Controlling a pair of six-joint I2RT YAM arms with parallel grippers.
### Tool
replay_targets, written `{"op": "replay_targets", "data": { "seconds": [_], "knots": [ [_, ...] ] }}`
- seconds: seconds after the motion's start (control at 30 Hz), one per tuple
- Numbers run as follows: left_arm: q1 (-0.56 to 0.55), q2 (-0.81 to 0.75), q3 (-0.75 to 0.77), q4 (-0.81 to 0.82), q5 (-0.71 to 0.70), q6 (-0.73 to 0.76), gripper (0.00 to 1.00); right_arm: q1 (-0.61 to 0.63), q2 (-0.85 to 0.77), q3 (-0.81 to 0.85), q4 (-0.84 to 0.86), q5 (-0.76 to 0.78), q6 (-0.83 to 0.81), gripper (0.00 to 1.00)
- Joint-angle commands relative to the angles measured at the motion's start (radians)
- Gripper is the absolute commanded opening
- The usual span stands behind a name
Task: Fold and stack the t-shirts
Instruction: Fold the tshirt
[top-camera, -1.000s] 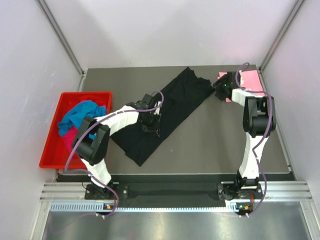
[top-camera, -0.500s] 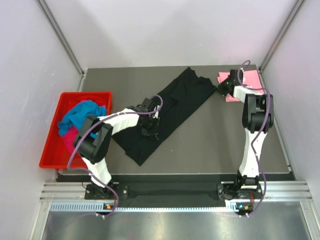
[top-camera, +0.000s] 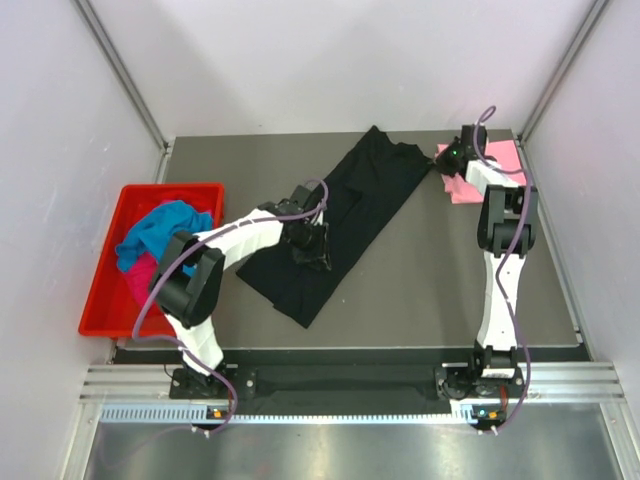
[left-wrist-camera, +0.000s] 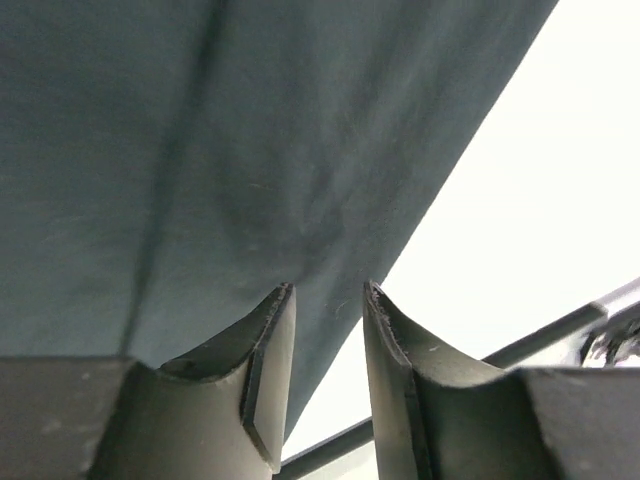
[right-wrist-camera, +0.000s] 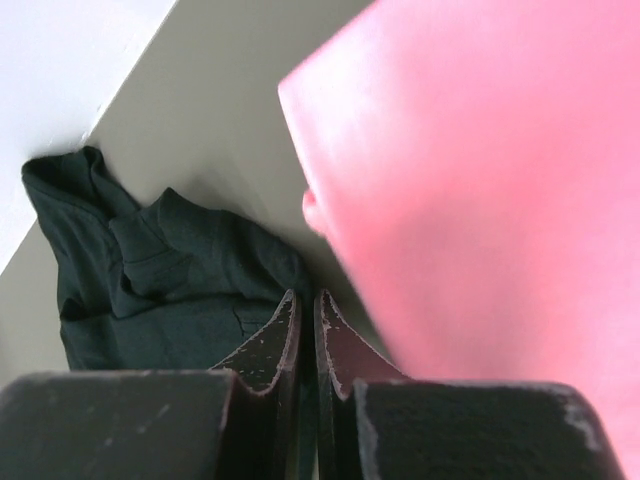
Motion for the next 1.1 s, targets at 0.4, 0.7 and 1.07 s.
{"op": "replay_targets", "data": {
  "seconds": [0.4,0.7,1.07],
  "knots": [
    [0.416,-0.111,-0.049,-0.157,-0.232,0.148,0.42,-0.003,-0.175,-0.032,-0.013,-0.057,-0.087,0.53],
    [0.461,-0.101,-0.058,-0.180,-0.284,0.261,0.45,0.008,-0.513,-0.379,0.007,-0.146,-0.040,0.61],
    [0.468,-0.032,-0.047,-0.227,-0.272,0.272,0.39,0.366,-0.820,-0.810,-0.127,-0.043,0.048,0.63]
  ]
}}
